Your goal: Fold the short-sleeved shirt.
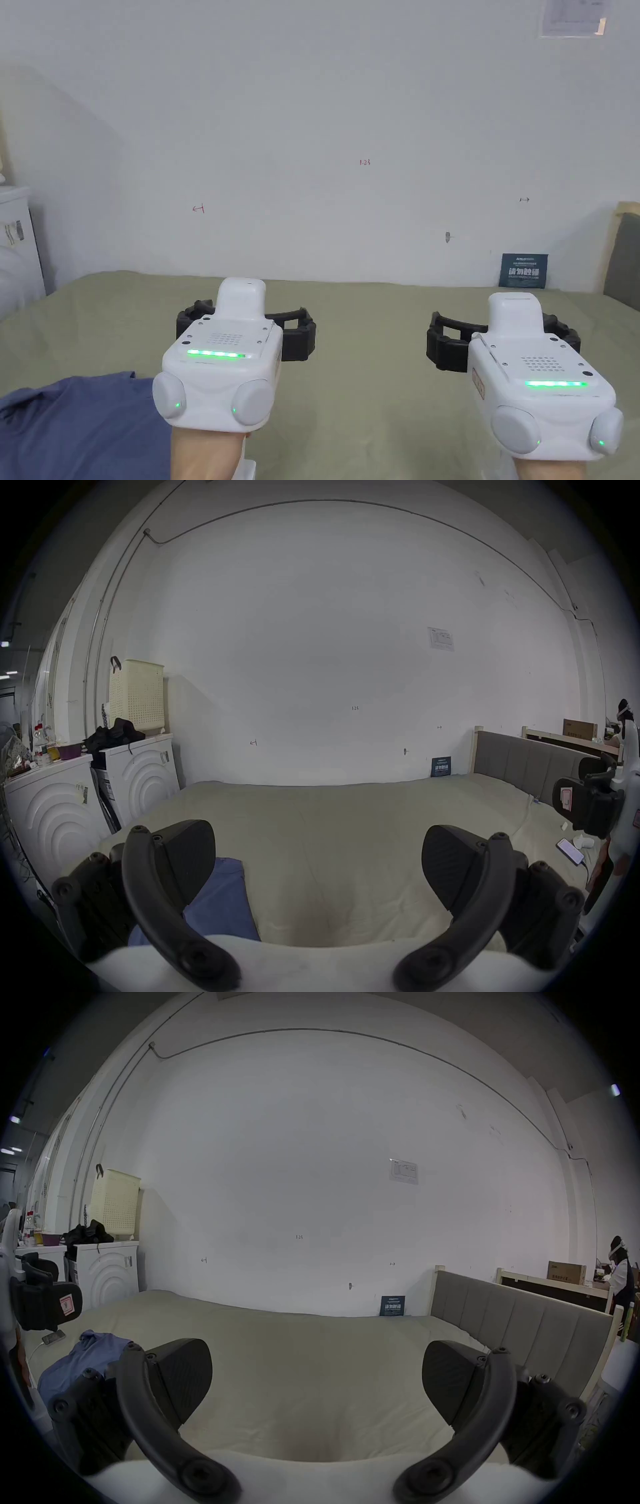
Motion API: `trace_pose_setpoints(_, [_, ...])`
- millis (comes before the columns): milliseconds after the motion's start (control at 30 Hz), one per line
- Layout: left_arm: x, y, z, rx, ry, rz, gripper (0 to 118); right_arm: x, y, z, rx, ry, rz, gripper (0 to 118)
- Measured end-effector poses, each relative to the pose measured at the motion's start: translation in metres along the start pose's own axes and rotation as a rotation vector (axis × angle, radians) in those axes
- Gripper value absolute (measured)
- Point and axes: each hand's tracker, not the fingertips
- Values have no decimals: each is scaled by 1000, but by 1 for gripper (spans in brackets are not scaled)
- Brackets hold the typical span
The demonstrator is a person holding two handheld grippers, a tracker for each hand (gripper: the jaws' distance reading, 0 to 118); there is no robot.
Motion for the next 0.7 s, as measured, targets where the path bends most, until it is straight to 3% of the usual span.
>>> trace_pose_setpoints(700, [1, 0, 2, 3, -6, 6, 118, 1, -2, -6, -1, -1, 5, 118])
